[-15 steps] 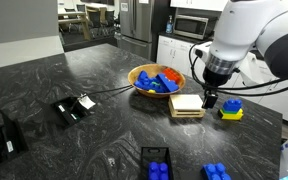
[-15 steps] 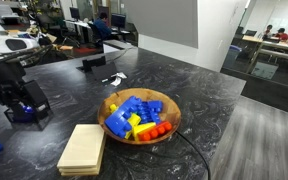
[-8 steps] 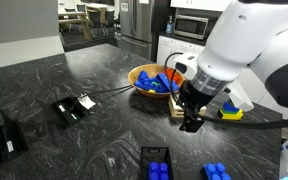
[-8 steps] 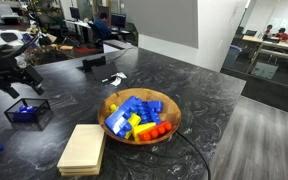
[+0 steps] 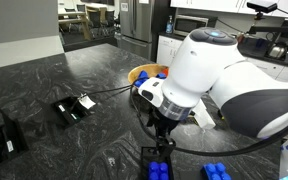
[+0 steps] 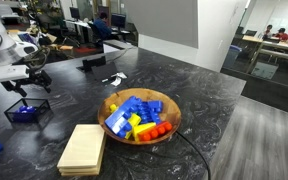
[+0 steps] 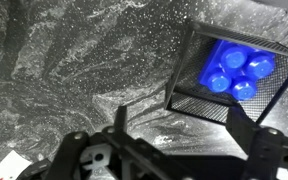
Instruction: Move the blue block to the left
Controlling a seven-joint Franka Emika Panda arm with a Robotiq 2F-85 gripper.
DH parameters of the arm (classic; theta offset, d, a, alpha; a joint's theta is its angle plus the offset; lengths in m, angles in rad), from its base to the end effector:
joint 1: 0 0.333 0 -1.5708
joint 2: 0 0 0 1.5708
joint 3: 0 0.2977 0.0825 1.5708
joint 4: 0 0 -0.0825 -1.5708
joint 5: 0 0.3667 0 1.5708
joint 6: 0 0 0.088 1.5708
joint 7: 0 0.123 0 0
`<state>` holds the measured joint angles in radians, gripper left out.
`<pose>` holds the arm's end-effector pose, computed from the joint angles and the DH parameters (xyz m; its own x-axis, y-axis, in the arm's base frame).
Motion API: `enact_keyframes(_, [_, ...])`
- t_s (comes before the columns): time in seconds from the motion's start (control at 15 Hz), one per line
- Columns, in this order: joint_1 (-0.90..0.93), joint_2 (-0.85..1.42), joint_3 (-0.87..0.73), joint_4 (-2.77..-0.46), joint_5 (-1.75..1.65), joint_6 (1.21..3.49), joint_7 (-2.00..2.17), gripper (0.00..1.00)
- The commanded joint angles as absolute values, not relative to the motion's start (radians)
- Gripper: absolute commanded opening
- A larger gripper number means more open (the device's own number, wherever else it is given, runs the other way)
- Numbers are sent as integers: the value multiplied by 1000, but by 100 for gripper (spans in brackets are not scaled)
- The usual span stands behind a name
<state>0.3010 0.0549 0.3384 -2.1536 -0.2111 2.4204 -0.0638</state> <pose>0.4474 0.3275 0.3739 0.6396 0.7441 0.1927 0.7268 -0.6671 0.1635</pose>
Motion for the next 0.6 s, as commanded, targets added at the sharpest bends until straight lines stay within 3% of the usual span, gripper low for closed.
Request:
enact_keyframes(0.0, [309,115,328,-2109,-217,2388,-129,100])
enact_keyframes(0.53, [312,180,326,-2092,-209,2398,-167,98])
